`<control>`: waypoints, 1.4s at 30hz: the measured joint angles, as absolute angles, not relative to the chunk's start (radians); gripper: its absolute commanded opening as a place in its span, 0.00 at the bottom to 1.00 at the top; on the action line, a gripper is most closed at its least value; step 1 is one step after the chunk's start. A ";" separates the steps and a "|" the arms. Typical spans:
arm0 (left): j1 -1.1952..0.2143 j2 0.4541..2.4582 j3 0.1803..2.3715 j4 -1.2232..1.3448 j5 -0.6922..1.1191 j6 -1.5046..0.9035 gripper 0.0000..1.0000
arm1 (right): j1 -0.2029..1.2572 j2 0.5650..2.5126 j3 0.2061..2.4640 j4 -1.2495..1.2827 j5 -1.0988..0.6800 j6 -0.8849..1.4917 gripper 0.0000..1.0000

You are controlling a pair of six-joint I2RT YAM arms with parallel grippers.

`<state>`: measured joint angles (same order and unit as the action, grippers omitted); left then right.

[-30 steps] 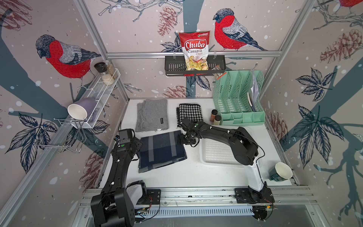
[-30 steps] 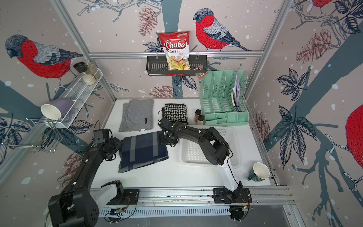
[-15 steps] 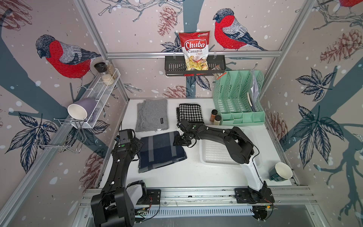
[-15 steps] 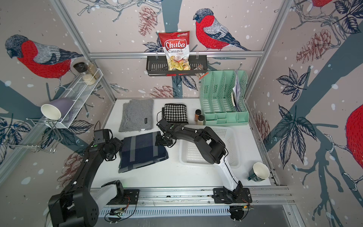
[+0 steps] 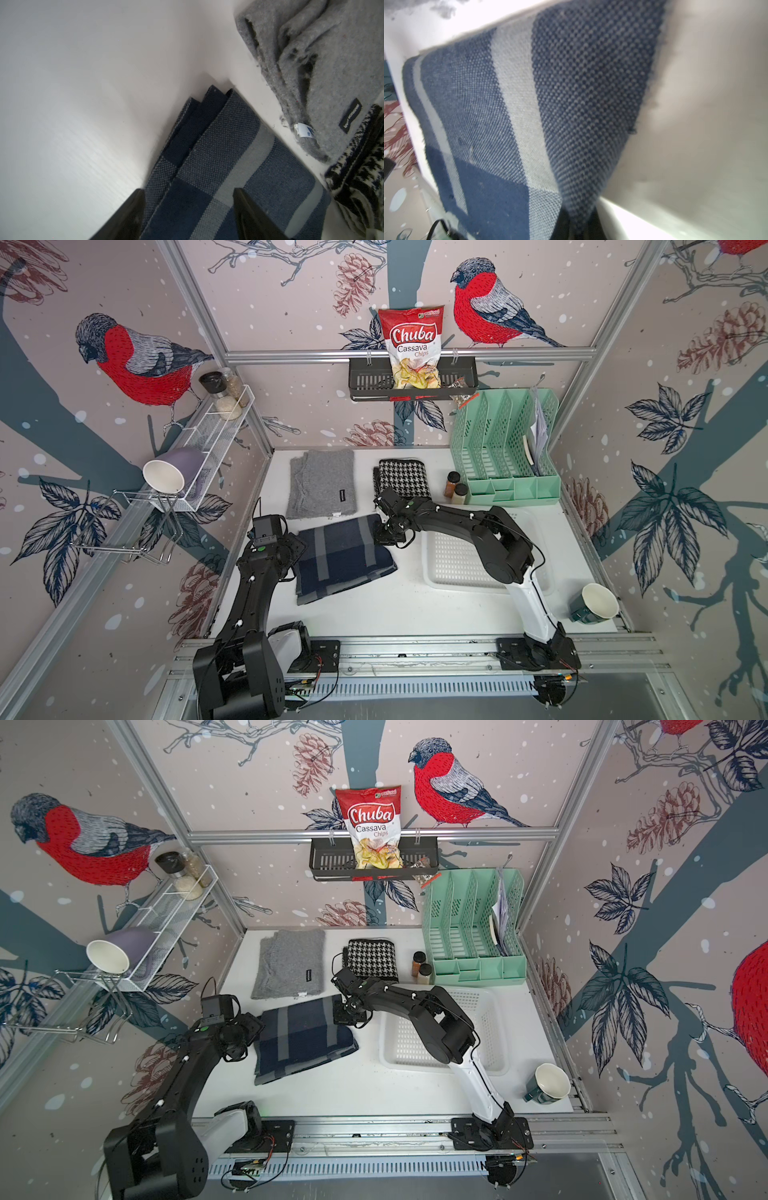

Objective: Put the folded scarf in the basket
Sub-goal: Pick up the scarf at the center of the board.

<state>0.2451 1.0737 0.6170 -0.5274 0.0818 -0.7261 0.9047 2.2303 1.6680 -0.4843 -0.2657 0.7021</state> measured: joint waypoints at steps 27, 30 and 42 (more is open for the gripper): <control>0.149 1.261 0.481 -0.194 0.258 -0.710 0.48 | 0.825 2.206 1.634 -0.508 -0.230 0.624 0.00; 0.141 1.279 0.472 -0.139 0.280 -0.729 0.45 | 0.830 2.208 1.636 -0.508 -0.232 0.624 0.00; 0.133 1.241 0.444 -0.110 0.310 -0.771 0.00 | 0.854 2.205 1.640 -0.506 -0.191 0.636 0.00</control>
<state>0.1326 1.2411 0.4442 -0.1104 0.3103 -0.7708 0.8543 2.2047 1.6398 -0.5064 -0.1905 0.6357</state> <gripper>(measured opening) 0.077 0.104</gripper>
